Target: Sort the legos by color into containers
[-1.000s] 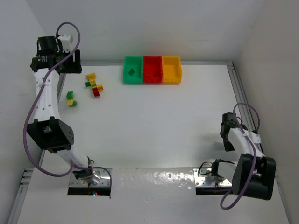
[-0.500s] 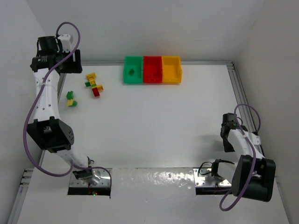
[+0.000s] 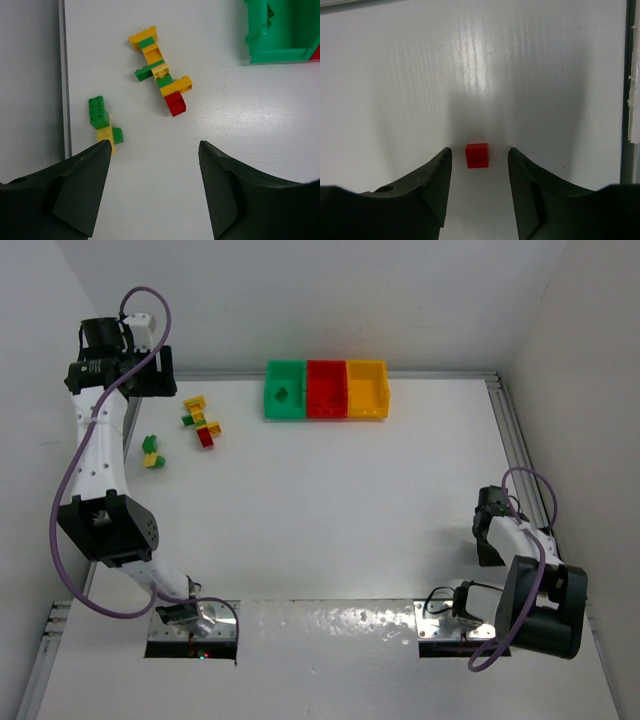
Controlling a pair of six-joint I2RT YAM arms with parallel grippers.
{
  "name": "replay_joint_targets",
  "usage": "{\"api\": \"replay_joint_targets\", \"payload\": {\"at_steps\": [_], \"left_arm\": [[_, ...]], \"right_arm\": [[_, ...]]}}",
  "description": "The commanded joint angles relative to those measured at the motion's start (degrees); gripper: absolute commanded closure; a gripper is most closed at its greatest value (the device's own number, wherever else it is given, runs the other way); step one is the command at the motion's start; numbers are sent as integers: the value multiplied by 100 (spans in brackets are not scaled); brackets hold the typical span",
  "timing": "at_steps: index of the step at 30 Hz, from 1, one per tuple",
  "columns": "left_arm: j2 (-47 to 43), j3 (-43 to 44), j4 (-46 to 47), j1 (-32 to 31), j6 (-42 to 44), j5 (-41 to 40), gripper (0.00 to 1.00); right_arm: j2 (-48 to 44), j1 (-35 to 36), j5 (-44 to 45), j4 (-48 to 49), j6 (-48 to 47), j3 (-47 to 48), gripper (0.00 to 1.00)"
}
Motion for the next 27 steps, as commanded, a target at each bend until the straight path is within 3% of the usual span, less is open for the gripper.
{"api": "replay_joint_targets", "payload": {"at_steps": [1,5,13,19,23,27], "left_arm": [[-133,177,154,19,-58,81,32],[-142,186,162,19,-58,73,32],[-124,194,171,19,-75,73,32],[-98,194,188,19,-111,99,32],[-72,177,232,19,-154,73,32],[-71,-24,408,19,-356,38,32]], "right_arm": [[120,-33,-116,291,98,-106,52],[173,-24,-81,256,169,-123,63],[182,-24,-46,89,204,-36,94],[42,-24,-99,27,56,219,100],[-240,-16,-265,693,-1215,588,100],[-363,142,-1010,1388,-2018,1132,100]]}}
